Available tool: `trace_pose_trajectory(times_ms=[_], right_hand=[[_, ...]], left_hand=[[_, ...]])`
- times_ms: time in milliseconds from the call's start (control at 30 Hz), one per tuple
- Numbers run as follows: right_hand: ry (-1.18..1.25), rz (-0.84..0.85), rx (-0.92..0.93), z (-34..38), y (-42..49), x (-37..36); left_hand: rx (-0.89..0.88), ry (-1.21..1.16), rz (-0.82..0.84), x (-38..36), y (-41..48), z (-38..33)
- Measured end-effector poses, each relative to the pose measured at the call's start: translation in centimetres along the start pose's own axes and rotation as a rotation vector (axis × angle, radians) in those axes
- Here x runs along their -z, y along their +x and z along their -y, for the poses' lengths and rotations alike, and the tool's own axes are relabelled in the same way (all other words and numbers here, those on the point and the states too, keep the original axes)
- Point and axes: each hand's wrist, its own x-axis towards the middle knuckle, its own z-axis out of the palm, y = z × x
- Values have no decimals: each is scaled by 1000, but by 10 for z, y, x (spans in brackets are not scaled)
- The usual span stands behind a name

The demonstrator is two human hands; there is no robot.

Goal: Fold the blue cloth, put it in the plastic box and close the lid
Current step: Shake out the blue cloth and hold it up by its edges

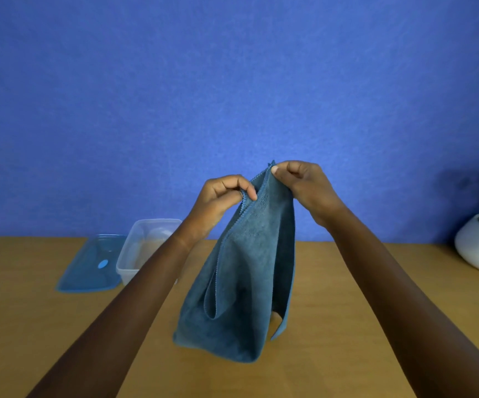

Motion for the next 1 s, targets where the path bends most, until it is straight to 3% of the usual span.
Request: trace_pose_trajectory(times_ms=[400,600,733,867,1000], right_hand=[[82,-200,55,14,9,13],[111,-334,29,24,18,35],[135,-354,27,26,21,44],[161,-355,37,23,20,48],[152,-341,49,21,18,50]], left_hand=[[-151,276,-141,-20,-25,20],[-2,294,-139,-27,-40,64],[204,228,-93,-31,-45,88],[266,241,-81,-38,-48,101],[291,291,42,-43,-49,109]])
